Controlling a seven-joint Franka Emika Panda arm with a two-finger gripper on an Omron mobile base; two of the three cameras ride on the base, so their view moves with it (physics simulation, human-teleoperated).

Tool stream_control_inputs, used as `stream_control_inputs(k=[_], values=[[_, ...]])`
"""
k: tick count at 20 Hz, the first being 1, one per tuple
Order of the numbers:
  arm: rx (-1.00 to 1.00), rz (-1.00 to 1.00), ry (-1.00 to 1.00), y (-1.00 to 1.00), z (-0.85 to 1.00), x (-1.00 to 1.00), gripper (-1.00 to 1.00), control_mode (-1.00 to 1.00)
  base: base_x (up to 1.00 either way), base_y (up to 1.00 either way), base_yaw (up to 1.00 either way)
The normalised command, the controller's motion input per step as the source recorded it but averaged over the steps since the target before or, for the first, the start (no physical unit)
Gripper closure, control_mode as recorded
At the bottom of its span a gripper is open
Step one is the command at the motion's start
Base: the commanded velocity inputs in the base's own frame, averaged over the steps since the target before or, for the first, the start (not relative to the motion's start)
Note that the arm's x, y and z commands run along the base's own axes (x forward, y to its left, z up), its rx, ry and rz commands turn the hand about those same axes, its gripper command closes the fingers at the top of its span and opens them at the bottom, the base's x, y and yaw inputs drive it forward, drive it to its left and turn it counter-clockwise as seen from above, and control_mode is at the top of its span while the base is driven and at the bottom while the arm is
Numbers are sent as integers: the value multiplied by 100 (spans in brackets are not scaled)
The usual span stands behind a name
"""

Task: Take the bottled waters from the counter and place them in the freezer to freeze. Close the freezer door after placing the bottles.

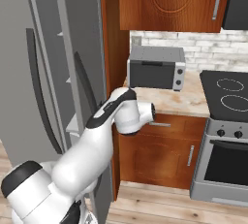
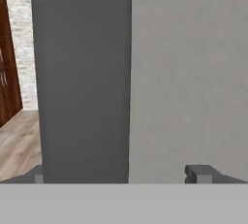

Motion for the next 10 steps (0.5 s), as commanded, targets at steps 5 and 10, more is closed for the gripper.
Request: stream_control_inputs(k=[5, 10], values=[[0, -20, -3, 63, 0, 0, -100, -100, 0, 0, 0], [0, -30, -2, 68, -1, -4, -100, -100, 0, 0, 0]])
